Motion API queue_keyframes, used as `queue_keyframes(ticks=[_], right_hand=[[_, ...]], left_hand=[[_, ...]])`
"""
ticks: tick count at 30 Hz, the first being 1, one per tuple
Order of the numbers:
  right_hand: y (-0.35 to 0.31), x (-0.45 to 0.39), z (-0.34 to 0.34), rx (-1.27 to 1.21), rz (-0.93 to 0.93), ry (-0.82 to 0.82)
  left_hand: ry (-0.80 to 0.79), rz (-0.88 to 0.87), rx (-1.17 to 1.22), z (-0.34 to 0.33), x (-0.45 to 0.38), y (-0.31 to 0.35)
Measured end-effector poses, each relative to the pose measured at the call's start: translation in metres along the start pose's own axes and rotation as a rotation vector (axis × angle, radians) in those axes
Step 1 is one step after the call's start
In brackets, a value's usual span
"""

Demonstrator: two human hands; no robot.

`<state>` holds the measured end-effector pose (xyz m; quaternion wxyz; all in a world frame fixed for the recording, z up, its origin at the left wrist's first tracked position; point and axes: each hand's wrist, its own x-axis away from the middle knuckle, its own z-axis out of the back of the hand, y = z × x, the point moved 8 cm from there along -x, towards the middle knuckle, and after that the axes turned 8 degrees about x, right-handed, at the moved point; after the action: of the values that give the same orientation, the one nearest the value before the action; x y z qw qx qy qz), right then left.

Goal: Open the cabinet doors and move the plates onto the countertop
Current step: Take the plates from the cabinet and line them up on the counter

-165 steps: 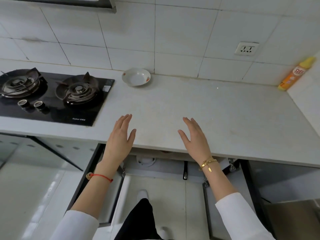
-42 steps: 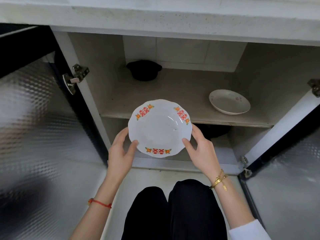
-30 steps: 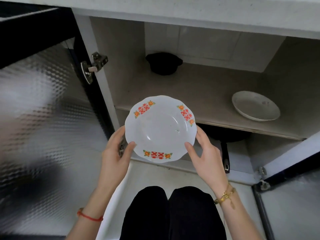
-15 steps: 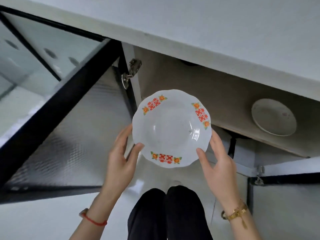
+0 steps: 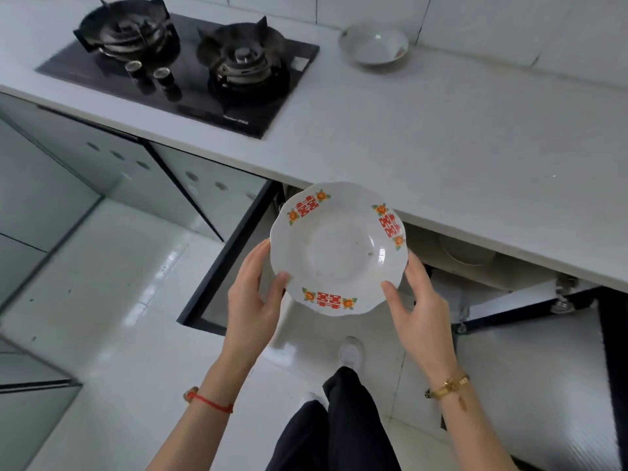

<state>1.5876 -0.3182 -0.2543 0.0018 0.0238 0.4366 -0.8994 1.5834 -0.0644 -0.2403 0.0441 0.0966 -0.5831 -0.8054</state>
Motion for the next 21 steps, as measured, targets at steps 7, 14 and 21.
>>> queue_keyframes(ticks=[7,14,21], right_hand=[[-0.062,0.017,0.071,0.027,0.011,0.097],[-0.066,0.010,0.120,0.017,-0.017,0.144],[-0.043,-0.035,0.171,0.031,-0.031,0.200]], left_hand=[[-0.060,-0.038,0.007,0.011,-0.001,0.081],[-0.136,-0.073,0.061,-0.018,-0.018,0.124],[-0.164,-0.118,0.059,-0.074,-0.061,0.155]])
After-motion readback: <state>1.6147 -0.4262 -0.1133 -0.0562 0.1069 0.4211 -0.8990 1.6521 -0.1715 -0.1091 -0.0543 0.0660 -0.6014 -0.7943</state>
